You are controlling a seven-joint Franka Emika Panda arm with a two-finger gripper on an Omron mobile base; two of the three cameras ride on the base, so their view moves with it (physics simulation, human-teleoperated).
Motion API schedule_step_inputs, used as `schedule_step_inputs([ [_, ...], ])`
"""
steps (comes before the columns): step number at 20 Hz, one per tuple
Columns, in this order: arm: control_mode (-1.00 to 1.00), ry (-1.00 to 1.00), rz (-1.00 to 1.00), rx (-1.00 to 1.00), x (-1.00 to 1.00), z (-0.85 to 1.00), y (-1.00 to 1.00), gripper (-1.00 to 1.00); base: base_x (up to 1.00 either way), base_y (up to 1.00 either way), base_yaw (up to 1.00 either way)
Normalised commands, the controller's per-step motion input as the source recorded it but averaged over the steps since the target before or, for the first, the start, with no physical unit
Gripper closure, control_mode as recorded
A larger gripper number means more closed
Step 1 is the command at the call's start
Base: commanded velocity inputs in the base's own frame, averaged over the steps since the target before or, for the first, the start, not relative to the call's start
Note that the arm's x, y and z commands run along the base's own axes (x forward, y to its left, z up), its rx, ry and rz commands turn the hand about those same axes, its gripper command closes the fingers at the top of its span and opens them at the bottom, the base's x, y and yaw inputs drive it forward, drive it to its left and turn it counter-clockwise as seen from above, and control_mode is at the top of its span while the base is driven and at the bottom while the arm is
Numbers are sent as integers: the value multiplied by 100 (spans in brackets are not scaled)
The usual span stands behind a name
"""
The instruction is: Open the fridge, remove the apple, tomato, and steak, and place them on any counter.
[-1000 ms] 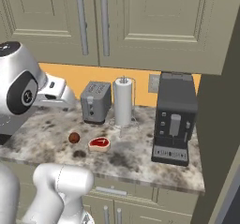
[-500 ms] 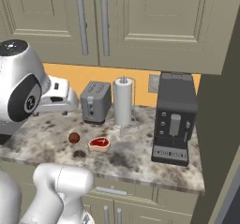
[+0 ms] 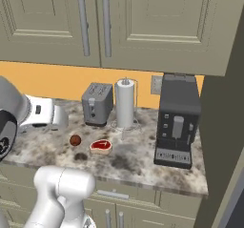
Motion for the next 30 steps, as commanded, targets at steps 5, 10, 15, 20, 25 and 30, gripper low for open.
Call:
schedule_step_inputs([
  [5, 100, -4, -4, 0, -20, 15, 0, -100, -5, 0, -1],
  [10, 100, 0, 0, 0, 0, 0, 0, -100, -38, -2, 0],
  [15, 100, 0, 0, 0, 0, 0, 0, -100, -100, -28, 0],
  [20, 100, 0, 0, 0, 0, 0, 0, -100, -100, -43, 0],
  [25, 100, 0, 0, 0, 0, 0, 0, -100, -98, -67, -9],
  [30, 100, 0, 0, 0, 0, 0, 0, -100, -87, -89, -10],
])
